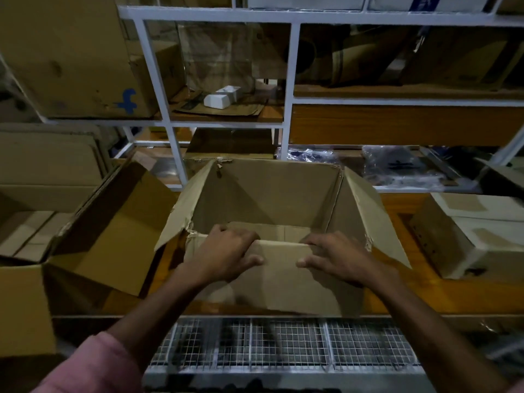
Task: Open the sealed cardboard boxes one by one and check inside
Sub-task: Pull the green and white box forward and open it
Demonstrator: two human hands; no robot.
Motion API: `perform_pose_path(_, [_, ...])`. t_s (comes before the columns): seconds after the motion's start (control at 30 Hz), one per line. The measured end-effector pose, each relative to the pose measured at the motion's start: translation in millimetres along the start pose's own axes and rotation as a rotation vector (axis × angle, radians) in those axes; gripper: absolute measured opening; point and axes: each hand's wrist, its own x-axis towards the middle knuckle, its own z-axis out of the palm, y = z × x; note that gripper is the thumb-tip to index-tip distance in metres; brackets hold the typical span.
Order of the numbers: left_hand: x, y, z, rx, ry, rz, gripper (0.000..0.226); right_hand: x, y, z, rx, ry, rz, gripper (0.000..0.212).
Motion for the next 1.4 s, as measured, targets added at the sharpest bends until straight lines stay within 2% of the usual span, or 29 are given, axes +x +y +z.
perform_pose_path(0.13, [-4, 8, 10, 0.055, 0.14, -0.026, 0.018, 2, -3, 15, -0.14, 0.171, 0.019, 0.026])
perform_pose_path(0.23, [-2, 11, 16, 0.03, 0.246, -0.059, 0.02, 6, -3, 24, -0.24, 0.313, 0.021, 0.027])
perform_pose_path(0.3, [-6, 12, 26, 0.022, 0.286, -0.136, 0.036, 3, 1, 33, -0.282, 0.462, -0.005, 0.029])
perform_pose_path(0.4, [-22, 15, 44, 0.036, 0.318, -0.383, 0.081, -9, 8, 55, -0.254, 0.649, -0.004, 0.042])
perform_pose_path(0.47, [-34, 14, 57, 0.03, 0.352, -0.489, 0.102, -17, 12, 67, -0.23, 0.69, 0.01, 0.053])
perform_pose_path(0.57, [-49, 6, 72, -0.068, 0.364, -0.595, 0.123, -21, 13, 67, -0.225, 0.711, 0.069, 0.064])
perform_pose_path(0.73, [-53, -5, 80, -0.248, 0.363, -0.516, 0.141, -48, 11, 82, -0.22, 0.775, 0.295, 0.069])
perform_pose_path(0.83, [-53, -15, 82, -0.286, 0.4, -0.435, 0.142, -67, 22, 100, -0.151, 0.722, 0.395, 0.103])
perform_pose_path(0.93, [-50, -23, 80, -0.337, 0.415, -0.371, 0.142, -63, 38, 98, -0.035, 0.666, 0.252, 0.125])
perform_pose_path(1.03, [-40, -29, 77, -0.388, 0.405, -0.361, 0.148, -44, 44, 83, 0.12, 0.66, 0.163, 0.134])
perform_pose_path(1.17, [-29, -36, 72, -0.377, 0.38, -0.349, 0.152, -12, 51, 74, 0.148, 0.649, 0.116, 0.13])
perform_pose_path(1.4, [-3, -50, 46, -0.168, 0.384, -0.223, 0.149, 13, 47, 52, 0.037, 0.695, 0.099, 0.127])
